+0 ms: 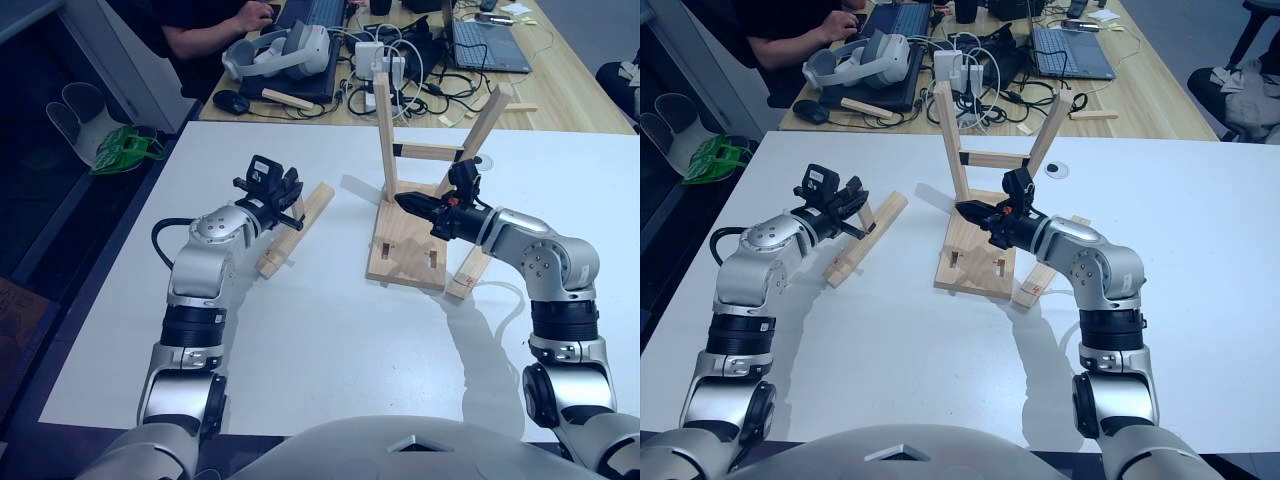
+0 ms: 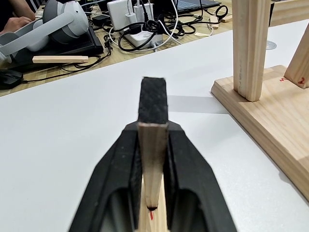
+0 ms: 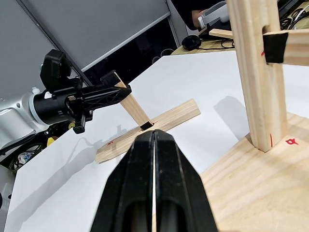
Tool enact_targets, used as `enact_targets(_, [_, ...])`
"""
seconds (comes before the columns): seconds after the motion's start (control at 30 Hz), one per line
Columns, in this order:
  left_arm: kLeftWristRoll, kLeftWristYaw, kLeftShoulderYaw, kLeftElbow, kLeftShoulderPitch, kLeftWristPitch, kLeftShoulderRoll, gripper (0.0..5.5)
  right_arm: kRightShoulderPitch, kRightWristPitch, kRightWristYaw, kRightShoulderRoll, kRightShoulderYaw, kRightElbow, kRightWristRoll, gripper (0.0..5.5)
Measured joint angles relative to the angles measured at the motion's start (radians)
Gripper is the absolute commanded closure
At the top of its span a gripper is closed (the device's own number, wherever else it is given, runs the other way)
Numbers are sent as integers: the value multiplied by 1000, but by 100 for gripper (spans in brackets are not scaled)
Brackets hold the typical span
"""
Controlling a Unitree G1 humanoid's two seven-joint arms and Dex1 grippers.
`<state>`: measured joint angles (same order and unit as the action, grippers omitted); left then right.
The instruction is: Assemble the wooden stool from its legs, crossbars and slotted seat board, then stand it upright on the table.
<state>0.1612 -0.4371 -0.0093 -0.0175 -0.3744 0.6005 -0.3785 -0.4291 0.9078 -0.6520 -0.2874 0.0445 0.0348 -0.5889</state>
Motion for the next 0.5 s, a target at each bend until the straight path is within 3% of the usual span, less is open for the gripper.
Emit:
enact_targets(0.37, [9, 69, 70, -12, -12, -61, 30, 324, -3, 3, 6, -1, 0, -11, -13, 550])
enact_targets(0.5, [18, 93, 99, 8, -69, -126, 47, 324, -3, 16, 7, -1, 15, -16, -22, 550])
